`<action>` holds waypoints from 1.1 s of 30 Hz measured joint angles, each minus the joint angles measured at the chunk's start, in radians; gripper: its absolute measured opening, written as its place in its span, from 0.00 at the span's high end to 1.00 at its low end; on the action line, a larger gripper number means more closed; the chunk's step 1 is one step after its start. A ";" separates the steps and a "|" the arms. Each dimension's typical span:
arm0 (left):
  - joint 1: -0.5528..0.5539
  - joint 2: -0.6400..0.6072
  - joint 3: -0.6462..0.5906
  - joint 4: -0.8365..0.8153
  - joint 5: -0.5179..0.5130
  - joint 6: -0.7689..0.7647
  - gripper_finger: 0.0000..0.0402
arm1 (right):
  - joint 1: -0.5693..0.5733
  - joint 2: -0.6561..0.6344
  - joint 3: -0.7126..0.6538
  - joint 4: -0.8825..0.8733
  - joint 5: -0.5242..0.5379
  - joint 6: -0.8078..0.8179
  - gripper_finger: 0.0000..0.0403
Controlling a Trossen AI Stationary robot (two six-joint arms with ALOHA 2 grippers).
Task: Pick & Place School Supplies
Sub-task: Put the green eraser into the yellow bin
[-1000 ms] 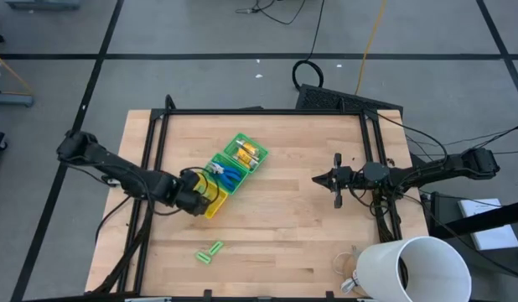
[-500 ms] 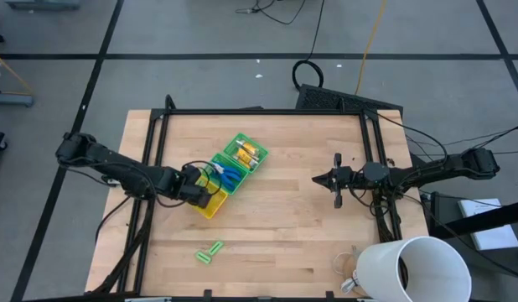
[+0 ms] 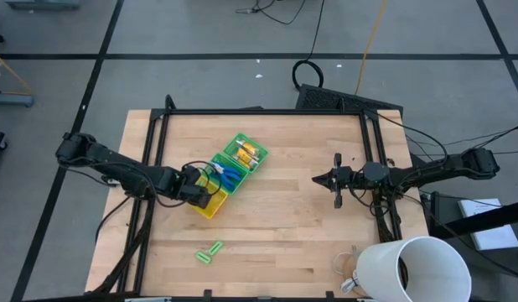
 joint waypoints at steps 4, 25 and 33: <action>0.000 0.000 0.000 -0.006 0.008 -0.022 0.63 | 0.000 0.000 0.000 0.000 0.000 0.000 0.98; -0.090 -0.024 0.154 0.098 0.012 0.164 0.38 | 0.000 0.000 0.000 0.000 0.000 0.000 0.98; -0.216 -0.018 0.182 0.491 0.006 0.357 0.38 | 0.000 0.000 0.000 0.000 0.000 0.000 0.98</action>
